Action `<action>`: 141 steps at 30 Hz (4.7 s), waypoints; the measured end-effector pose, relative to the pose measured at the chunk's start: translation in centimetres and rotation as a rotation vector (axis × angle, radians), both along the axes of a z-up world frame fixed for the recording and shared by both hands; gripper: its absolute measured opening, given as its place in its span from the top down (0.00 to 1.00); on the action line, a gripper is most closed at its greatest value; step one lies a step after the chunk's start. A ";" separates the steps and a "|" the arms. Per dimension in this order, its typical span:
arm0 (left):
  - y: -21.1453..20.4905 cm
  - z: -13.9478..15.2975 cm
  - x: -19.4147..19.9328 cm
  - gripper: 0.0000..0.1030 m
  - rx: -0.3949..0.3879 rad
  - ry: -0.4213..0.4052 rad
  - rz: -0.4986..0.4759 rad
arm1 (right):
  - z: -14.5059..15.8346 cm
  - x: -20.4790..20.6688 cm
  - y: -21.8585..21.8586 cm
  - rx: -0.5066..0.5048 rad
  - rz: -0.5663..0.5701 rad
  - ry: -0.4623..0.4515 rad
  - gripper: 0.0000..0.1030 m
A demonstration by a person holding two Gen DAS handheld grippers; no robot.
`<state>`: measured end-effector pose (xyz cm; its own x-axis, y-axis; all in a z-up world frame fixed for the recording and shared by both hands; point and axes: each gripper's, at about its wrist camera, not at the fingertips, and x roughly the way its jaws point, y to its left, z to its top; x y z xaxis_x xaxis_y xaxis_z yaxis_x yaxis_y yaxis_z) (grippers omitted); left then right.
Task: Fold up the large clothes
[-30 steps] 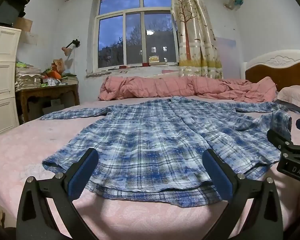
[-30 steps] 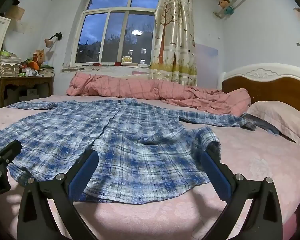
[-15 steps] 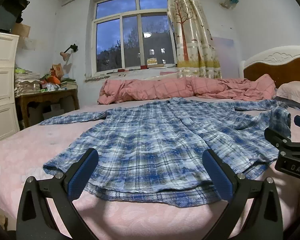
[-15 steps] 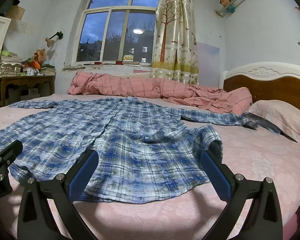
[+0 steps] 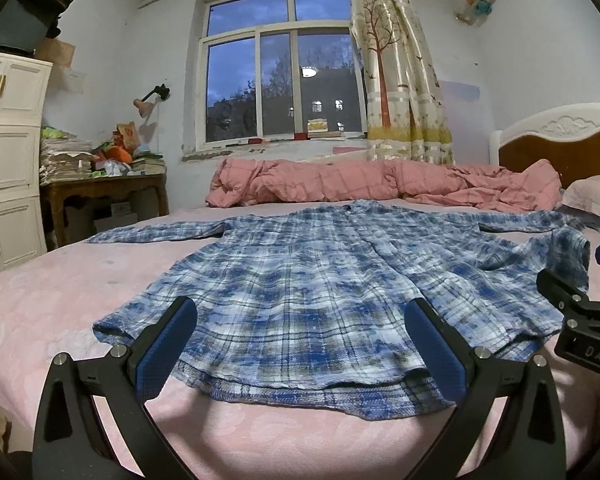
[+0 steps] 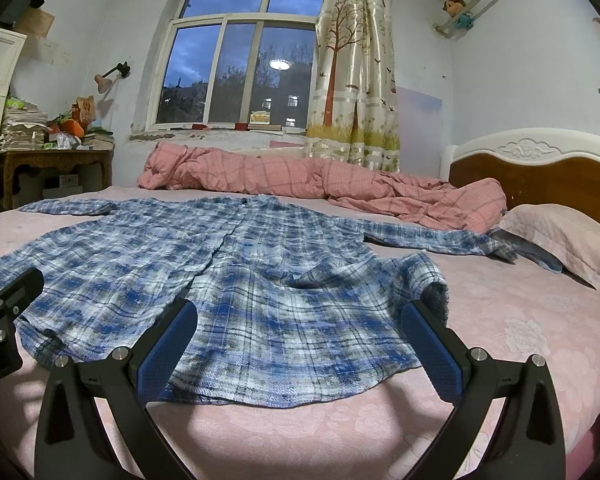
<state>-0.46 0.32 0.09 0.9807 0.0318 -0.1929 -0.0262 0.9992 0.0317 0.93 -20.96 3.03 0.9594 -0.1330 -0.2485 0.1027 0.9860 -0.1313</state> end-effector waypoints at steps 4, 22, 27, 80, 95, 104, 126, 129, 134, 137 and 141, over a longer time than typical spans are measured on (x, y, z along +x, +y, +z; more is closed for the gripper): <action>0.0 0.0 -0.3 0.00 0.003 -0.011 -0.006 | 0.0 0.0 -0.1 0.001 0.001 0.006 0.00; 1.3 -0.1 -0.4 0.00 -0.080 -0.007 -0.046 | 0.0 0.3 -0.8 0.033 0.011 0.037 0.00; 1.3 -0.1 -0.3 0.00 -0.082 -0.003 -0.055 | -0.1 0.3 -0.6 0.020 0.008 0.031 0.00; 8.5 5.3 -1.6 0.00 0.072 0.089 0.053 | 5.3 -3.1 -7.9 0.030 -0.063 -0.038 0.00; 13.2 -1.6 5.9 0.17 -0.068 0.471 0.065 | 0.3 6.7 -13.3 0.240 0.143 0.381 0.25; 10.5 4.2 4.8 0.97 0.212 0.245 0.084 | 4.3 5.8 -15.2 0.286 0.096 0.238 0.97; 15.0 3.4 26.4 0.38 -0.059 0.389 0.086 | 2.0 26.3 -19.1 0.449 -0.017 0.389 0.73; 13.2 6.9 21.3 0.14 -0.026 0.154 0.040 | 4.5 23.9 -18.4 0.380 -0.048 0.258 0.33; 6.6 7.8 20.3 0.03 0.128 0.327 -0.264 | 8.3 21.8 -11.8 0.183 0.177 0.294 0.13; 2.1 5.0 22.9 0.04 0.215 0.568 -0.333 | 6.3 23.4 -5.5 0.087 0.365 0.592 0.13; -1.0 2.6 26.7 0.07 0.334 0.634 -0.256 | 1.7 26.7 0.1 -0.040 0.331 0.794 0.13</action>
